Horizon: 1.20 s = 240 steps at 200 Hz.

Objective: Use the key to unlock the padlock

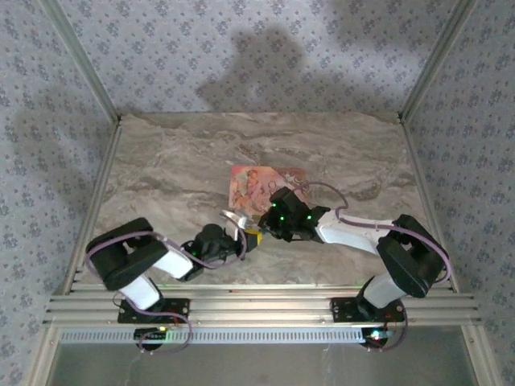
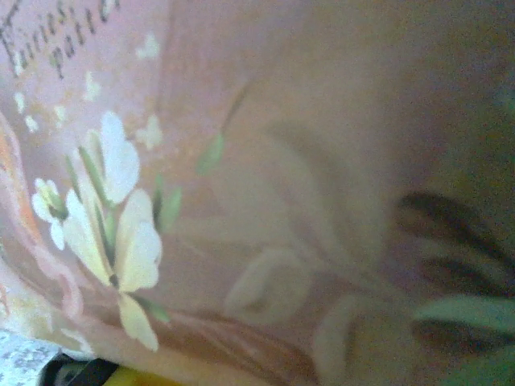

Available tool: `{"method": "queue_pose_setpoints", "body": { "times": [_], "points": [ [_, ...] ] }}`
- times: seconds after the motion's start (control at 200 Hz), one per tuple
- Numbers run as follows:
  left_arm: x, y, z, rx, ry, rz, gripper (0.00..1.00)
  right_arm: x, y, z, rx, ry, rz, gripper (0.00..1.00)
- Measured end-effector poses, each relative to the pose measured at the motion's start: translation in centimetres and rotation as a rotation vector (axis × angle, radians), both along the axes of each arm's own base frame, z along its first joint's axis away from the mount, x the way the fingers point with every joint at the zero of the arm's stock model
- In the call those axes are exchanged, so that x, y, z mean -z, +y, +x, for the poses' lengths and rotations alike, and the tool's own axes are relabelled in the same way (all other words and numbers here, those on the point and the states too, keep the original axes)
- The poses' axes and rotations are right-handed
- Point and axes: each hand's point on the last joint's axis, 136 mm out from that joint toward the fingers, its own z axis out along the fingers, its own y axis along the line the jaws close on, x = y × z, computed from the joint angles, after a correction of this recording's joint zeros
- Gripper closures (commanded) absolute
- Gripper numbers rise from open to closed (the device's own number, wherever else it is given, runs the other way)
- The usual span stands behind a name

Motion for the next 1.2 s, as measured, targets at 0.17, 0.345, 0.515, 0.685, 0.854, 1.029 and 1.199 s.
{"method": "queue_pose_setpoints", "body": {
  "times": [0.17,0.345,0.515,0.685,0.854,1.029,1.199],
  "points": [
    [0.4,-0.2,-0.4,-0.046,-0.236,0.225,1.0,0.4,-0.3,-0.4,-0.013,0.001,-0.031,1.0],
    [0.6,-0.2,-0.1,-0.041,-0.366,0.343,1.0,0.4,-0.3,-0.3,-0.003,-0.005,-0.036,0.63],
    [2.0,0.6,0.0,-0.041,-0.385,0.413,1.0,0.1,0.2,-0.6,0.015,0.016,0.003,0.44],
    [2.2,0.9,-0.1,-0.045,-0.387,0.424,1.0,-0.5,0.5,-0.9,0.024,0.028,0.034,0.39],
    [2.3,1.1,-0.1,-0.046,-0.389,0.429,1.0,-1.2,0.6,-1.0,0.024,0.014,0.049,0.39],
    [2.2,1.2,-0.2,-0.035,-0.369,0.407,1.0,-1.0,0.0,-1.5,0.034,-0.004,0.035,0.39],
    [2.2,2.5,0.2,-0.049,-0.29,0.344,1.0,-1.0,-1.9,-2.2,0.076,-0.042,0.012,0.39]
  ]
}}
